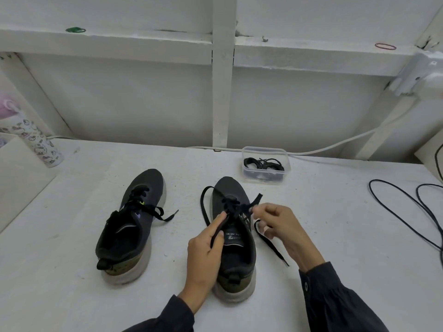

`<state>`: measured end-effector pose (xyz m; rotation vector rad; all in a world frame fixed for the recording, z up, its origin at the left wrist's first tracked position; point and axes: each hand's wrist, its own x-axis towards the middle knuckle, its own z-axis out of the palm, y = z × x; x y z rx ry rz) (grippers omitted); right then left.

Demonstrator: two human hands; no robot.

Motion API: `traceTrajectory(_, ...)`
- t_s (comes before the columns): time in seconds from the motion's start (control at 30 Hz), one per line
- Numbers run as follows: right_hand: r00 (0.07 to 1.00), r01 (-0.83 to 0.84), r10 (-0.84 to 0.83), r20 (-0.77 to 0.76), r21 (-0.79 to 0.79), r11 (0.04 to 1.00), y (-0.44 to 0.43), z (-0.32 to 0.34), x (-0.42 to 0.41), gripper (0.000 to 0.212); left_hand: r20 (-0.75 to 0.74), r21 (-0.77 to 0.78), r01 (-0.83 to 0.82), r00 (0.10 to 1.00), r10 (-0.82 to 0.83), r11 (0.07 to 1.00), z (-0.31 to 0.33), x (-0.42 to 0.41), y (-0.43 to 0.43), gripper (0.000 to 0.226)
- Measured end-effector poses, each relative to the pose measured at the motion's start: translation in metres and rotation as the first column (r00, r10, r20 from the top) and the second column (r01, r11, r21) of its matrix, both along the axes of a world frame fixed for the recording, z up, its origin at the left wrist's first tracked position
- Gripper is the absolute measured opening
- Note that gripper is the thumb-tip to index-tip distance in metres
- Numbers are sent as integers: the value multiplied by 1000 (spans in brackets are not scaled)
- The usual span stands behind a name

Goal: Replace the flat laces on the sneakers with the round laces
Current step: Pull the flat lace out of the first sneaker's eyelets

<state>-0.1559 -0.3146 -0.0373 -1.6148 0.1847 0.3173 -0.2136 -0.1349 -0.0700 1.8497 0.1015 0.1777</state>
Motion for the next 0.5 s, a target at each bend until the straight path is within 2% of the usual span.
traceTrajectory(0.07, 995, -98, 98, -11, -6, 995, 9, -5, -7, 18, -4, 1, -4, 1000, 4, 1000, 0, 0, 0, 45)
traceTrajectory(0.13, 998, -61, 61, 8, -1, 998, 13, -9, -7, 22, -8, -3, -1, 1000, 1, 1000, 0, -1, 0, 44)
traceTrajectory(0.23, 992, 109, -109, 64, -9, 994, 8, -5, 1, 20, -3, -8, 12, 1000, -12, 1000, 3, -2, 0, 45)
traceTrajectory(0.3, 951, 294, -299, 74, 69, 953, -2, -3, 10, 19, -1, 4, 14, 1000, -14, 1000, 4, -3, 1, 44)
traceTrajectory(0.37, 919, 384, -393, 36, 144, 912, -9, -3, 16, 18, 4, 10, 14, 1000, -14, 1000, 4, -4, 1, 43)
traceTrajectory(0.43, 951, 308, -307, -28, 126, 943, -9, -3, 14, 18, 2, 13, 19, 1000, -19, 1000, 3, -3, 1, 43)
traceTrajectory(0.5, 991, 110, -105, -80, 65, 992, -1, -3, 6, 15, -9, 16, 16, 1000, -16, 1000, 0, -2, 1, 45)
